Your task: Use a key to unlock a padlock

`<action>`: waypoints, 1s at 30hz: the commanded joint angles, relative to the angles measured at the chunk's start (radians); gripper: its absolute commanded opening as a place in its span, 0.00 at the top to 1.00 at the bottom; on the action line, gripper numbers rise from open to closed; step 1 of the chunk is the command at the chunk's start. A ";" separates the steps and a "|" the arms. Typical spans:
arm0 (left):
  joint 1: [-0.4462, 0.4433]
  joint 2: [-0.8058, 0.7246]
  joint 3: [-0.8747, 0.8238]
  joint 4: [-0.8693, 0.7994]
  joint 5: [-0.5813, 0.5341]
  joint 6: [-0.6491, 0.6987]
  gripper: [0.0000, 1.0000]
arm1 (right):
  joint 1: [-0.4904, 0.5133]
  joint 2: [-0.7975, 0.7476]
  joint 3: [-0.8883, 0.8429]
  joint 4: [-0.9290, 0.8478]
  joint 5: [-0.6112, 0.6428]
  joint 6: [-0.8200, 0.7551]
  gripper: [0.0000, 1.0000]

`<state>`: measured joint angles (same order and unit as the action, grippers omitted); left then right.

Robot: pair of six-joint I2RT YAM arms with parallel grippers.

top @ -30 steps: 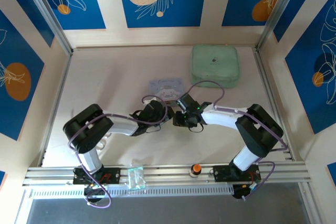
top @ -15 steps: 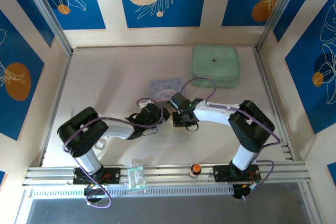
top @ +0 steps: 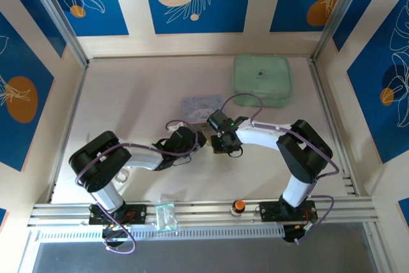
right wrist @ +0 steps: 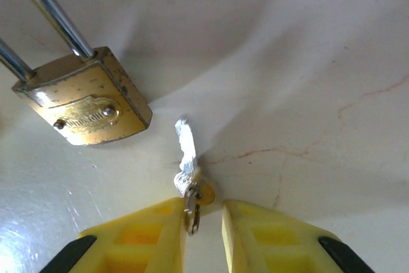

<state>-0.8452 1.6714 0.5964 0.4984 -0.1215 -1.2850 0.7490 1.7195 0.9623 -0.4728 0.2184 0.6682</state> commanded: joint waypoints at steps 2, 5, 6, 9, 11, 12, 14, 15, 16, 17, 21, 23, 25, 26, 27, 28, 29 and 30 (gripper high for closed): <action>0.012 -0.015 -0.032 -0.050 -0.024 -0.009 0.52 | 0.003 0.040 -0.060 0.142 -0.140 -0.028 0.76; 0.012 -0.022 -0.030 -0.054 -0.025 -0.007 0.52 | -0.020 -0.011 -0.085 0.128 -0.152 -0.026 0.72; 0.012 -0.023 -0.030 -0.052 -0.024 -0.008 0.52 | -0.027 -0.023 -0.091 0.128 -0.158 -0.025 0.72; 0.011 -0.032 -0.028 -0.049 -0.019 -0.008 0.52 | -0.034 -0.045 -0.087 0.125 -0.157 -0.025 0.69; 0.012 -0.041 -0.028 -0.051 -0.020 -0.004 0.52 | -0.033 -0.038 -0.068 0.122 -0.156 -0.027 0.67; 0.011 -0.044 -0.029 -0.055 -0.022 -0.004 0.52 | -0.032 -0.030 -0.056 0.117 -0.151 -0.028 0.67; 0.012 -0.050 -0.028 -0.068 -0.030 0.003 0.52 | -0.020 -0.004 -0.019 0.083 -0.110 -0.031 0.67; 0.012 -0.053 -0.029 -0.072 -0.032 0.003 0.52 | -0.013 0.010 -0.003 0.066 -0.086 -0.035 0.67; 0.011 -0.052 -0.032 -0.069 -0.033 0.003 0.52 | -0.005 0.021 0.012 0.048 -0.058 -0.039 0.67; 0.011 -0.052 -0.035 -0.065 -0.032 0.001 0.52 | 0.001 0.029 0.022 0.034 -0.035 -0.043 0.67; 0.012 -0.046 -0.047 -0.047 -0.030 -0.011 0.51 | 0.010 0.045 0.049 0.000 0.023 -0.051 0.68; 0.012 -0.044 -0.046 -0.044 -0.032 -0.013 0.51 | 0.011 0.047 0.058 -0.010 0.052 -0.056 0.68; 0.012 -0.044 -0.044 -0.044 -0.030 -0.013 0.51 | 0.010 0.046 0.067 -0.019 0.061 -0.062 0.67; 0.012 -0.045 -0.045 -0.040 -0.030 -0.014 0.51 | 0.010 0.045 0.071 -0.021 0.059 -0.066 0.66; 0.012 -0.045 -0.043 -0.038 -0.030 -0.014 0.51 | 0.012 0.044 0.076 -0.021 0.059 -0.072 0.65; 0.012 -0.047 -0.043 -0.038 -0.030 -0.015 0.51 | 0.017 0.042 0.080 -0.022 0.069 -0.076 0.65; 0.012 -0.049 -0.041 -0.038 -0.030 -0.014 0.51 | 0.021 0.039 0.085 -0.023 0.076 -0.079 0.64; 0.012 -0.050 -0.040 -0.040 -0.032 -0.013 0.51 | 0.024 0.034 0.087 -0.024 0.080 -0.080 0.63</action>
<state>-0.8406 1.6382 0.5728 0.4786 -0.1329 -1.2858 0.7662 1.7393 1.0203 -0.5308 0.2455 0.6140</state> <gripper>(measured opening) 0.486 0.367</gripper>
